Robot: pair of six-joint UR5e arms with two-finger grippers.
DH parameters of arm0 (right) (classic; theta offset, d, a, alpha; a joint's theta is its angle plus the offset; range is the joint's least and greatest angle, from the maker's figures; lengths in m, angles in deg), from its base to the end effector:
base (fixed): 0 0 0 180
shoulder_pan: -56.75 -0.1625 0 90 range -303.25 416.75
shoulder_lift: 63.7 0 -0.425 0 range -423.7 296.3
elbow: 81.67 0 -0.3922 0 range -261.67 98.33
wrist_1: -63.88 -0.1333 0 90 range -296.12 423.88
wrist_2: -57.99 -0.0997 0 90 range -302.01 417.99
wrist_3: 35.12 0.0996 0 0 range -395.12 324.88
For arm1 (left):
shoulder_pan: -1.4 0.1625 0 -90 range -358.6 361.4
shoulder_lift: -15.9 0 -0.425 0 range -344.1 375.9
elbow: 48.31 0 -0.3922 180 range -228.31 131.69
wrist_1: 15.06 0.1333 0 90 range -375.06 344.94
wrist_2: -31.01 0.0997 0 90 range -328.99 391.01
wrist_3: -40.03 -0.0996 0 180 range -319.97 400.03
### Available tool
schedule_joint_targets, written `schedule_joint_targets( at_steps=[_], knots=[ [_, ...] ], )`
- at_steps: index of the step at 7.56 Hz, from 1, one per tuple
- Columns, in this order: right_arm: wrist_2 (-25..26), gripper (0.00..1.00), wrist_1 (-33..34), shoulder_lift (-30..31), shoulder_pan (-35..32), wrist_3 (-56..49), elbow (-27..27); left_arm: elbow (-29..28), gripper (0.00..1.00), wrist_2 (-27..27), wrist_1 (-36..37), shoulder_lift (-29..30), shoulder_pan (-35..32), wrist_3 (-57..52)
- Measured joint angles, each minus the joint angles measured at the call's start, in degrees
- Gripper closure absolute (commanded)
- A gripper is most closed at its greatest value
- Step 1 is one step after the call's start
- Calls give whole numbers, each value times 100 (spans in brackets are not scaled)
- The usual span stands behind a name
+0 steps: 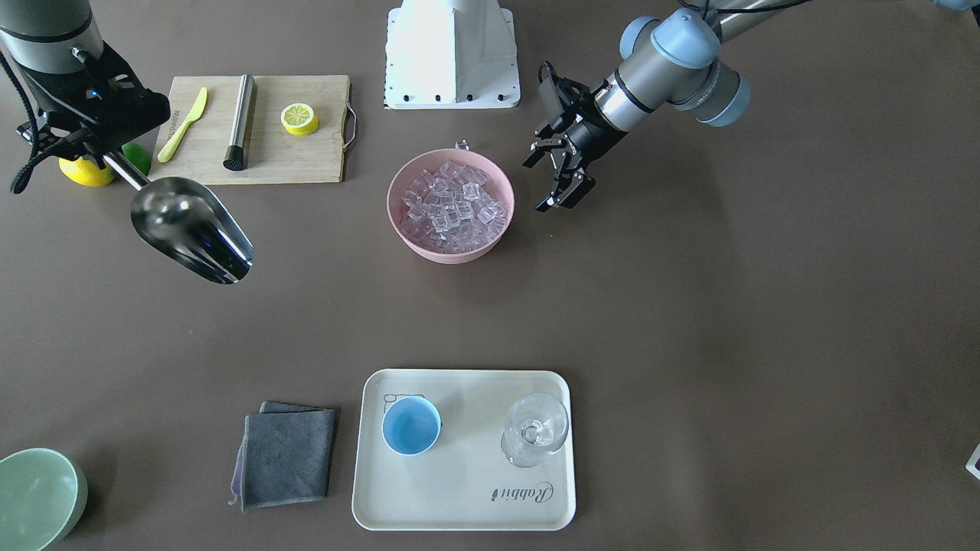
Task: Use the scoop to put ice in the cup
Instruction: 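Swing the held scoop over and lower it into the pink bowl of ice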
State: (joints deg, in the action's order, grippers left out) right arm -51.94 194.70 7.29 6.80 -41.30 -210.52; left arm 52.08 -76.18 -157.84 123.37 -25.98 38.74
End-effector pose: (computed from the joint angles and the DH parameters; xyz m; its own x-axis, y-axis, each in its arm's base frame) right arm -0.2263 -0.4236 0.2925 0.5853 -0.7562 0.2925 0.6822 0.6543 0.3264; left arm 0.4712 -0.3610 0.3017 0.1771 0.9839 -0.0258 -0.1484 0.0527 0.9875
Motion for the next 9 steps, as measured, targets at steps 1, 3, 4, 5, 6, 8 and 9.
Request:
schedule_joint_targets(
  at_steps=[1,3,4,5,6,8,9],
  knots=[
    [132,100,503,-416,213,-3,-17,-14,2,-41,9,5,-9,10],
    [255,100,1235,-1139,616,-5,54,-25,1,-63,19,9,-19,125],
    [277,100,1490,-1374,783,-8,105,-28,2,-69,21,2,-21,224],
    [349,100,1744,-1562,953,-25,140,-28,1,-72,21,-2,-22,279],
    [495,100,2058,-1766,1143,-97,158,-29,2,-73,22,-2,-19,296],
    [682,100,2555,-2159,1413,-193,235,-46,2,-60,21,20,-14,286],
    [773,100,2769,-2383,1522,-221,404,-115,2,-61,18,92,-9,276]
  ],
)
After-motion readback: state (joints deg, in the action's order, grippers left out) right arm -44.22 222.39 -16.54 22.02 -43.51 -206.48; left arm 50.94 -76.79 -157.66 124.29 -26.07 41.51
